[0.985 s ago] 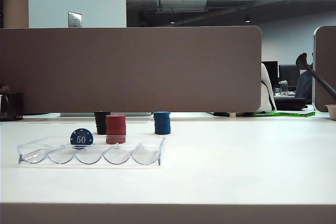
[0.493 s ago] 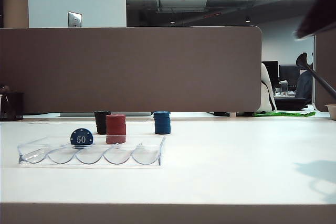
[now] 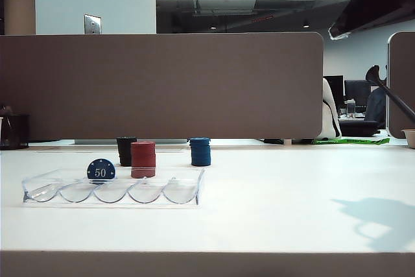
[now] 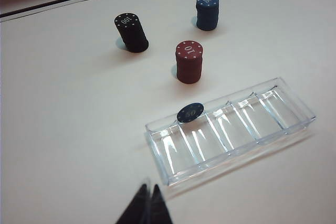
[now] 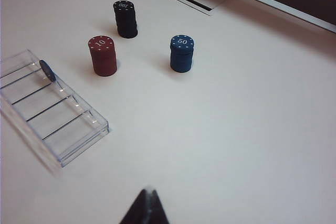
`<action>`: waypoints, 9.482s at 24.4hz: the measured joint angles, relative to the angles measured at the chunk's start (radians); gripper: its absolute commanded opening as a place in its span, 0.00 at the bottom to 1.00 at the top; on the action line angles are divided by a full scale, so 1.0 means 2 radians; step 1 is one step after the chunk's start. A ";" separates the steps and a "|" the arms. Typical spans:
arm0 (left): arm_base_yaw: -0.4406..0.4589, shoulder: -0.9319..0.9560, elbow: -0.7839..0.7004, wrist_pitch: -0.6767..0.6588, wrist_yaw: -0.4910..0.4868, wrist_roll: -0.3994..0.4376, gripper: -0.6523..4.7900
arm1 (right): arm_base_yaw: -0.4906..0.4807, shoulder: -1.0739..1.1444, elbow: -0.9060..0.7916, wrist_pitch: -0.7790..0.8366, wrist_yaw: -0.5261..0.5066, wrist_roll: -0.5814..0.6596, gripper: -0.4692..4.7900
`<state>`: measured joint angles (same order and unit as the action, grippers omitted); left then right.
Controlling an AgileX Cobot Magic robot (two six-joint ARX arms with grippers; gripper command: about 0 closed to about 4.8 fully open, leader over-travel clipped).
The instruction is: Pick up the chip in the box and place it on the pile of chips with the same color.
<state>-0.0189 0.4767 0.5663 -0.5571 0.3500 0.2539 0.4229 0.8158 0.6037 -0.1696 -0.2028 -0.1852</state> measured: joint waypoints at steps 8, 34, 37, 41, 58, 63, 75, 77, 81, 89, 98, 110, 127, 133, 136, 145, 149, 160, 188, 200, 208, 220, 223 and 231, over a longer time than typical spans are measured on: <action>0.000 0.000 0.000 0.000 0.003 0.000 0.11 | 0.000 0.001 0.000 0.000 0.000 0.002 0.08; 0.000 0.065 0.000 0.015 0.060 0.000 0.11 | 0.078 0.422 0.370 -0.105 -0.146 -0.129 0.08; 0.000 0.065 0.000 0.015 0.060 0.000 0.11 | 0.099 0.476 0.399 -0.106 -0.146 -0.135 0.08; 0.000 0.065 0.000 0.015 0.060 0.000 0.11 | 0.123 0.551 0.468 -0.115 -0.146 -0.136 0.08; 0.000 0.065 0.000 0.015 0.059 0.000 0.11 | 0.159 0.665 0.638 -0.281 -0.140 -0.222 0.23; 0.000 0.065 0.000 0.015 0.059 0.000 0.11 | 0.166 0.665 0.638 -0.280 -0.131 -0.240 0.30; 0.000 0.065 0.000 0.011 0.059 0.000 0.11 | 0.167 0.685 0.638 -0.246 -0.131 -0.247 0.30; 0.000 0.065 0.000 0.011 0.059 0.000 0.11 | 0.167 0.685 0.638 -0.245 -0.131 -0.247 0.30; 0.000 0.064 0.000 0.010 0.059 0.000 0.11 | 0.167 0.687 0.638 -0.241 -0.131 -0.247 0.31; 0.000 0.065 0.000 0.009 0.059 0.000 0.11 | 0.168 0.699 0.638 -0.231 -0.131 -0.247 0.31; 0.000 0.065 0.000 0.008 0.059 0.000 0.11 | 0.167 0.718 0.638 -0.211 -0.119 -0.245 0.31; 0.000 0.065 0.000 0.008 0.059 0.000 0.11 | 0.166 0.722 0.638 -0.186 -0.106 -0.235 0.31; 0.000 0.065 0.000 0.007 0.059 0.000 0.11 | 0.162 0.722 0.638 -0.179 -0.106 -0.227 0.31; 0.000 0.065 0.000 0.007 0.059 0.000 0.11 | 0.161 0.723 0.638 -0.181 -0.107 -0.221 0.31; 0.000 0.065 0.000 0.007 0.059 0.000 0.11 | 0.161 0.723 0.638 -0.185 -0.112 -0.218 0.31; 0.000 0.065 0.000 0.007 0.059 0.000 0.11 | 0.161 0.723 0.638 -0.195 -0.119 -0.209 0.30; 0.000 0.065 0.000 0.008 0.059 0.000 0.11 | 0.162 0.723 0.638 -0.195 -0.119 -0.209 0.30; 0.000 0.065 0.000 0.007 0.059 0.000 0.11 | 0.162 0.723 0.638 -0.211 -0.120 -0.207 0.29; -0.003 0.065 0.000 0.007 0.059 0.000 0.11 | 0.166 0.723 0.638 -0.215 -0.131 -0.207 0.09; -0.003 0.065 0.000 0.007 0.059 0.000 0.11 | 0.170 0.723 0.638 -0.215 -0.132 -0.207 0.09; -0.003 0.064 0.000 0.007 0.059 0.000 0.11 | 0.175 0.718 0.638 -0.222 -0.132 -0.207 0.09; -0.003 0.064 0.000 0.007 0.059 0.000 0.11 | 0.179 0.672 0.639 -0.216 -0.132 -0.171 0.09; -0.003 0.064 0.000 0.007 0.059 0.000 0.11 | 0.177 0.657 0.640 -0.208 -0.132 -0.141 0.09; -0.003 0.064 0.000 0.007 0.059 0.000 0.11 | 0.140 0.619 0.642 -0.170 -0.135 -0.057 0.09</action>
<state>-0.0246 0.6044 0.5663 -0.5423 0.4679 0.2539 0.7032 2.0544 1.8870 -0.5087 -0.4736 -0.2989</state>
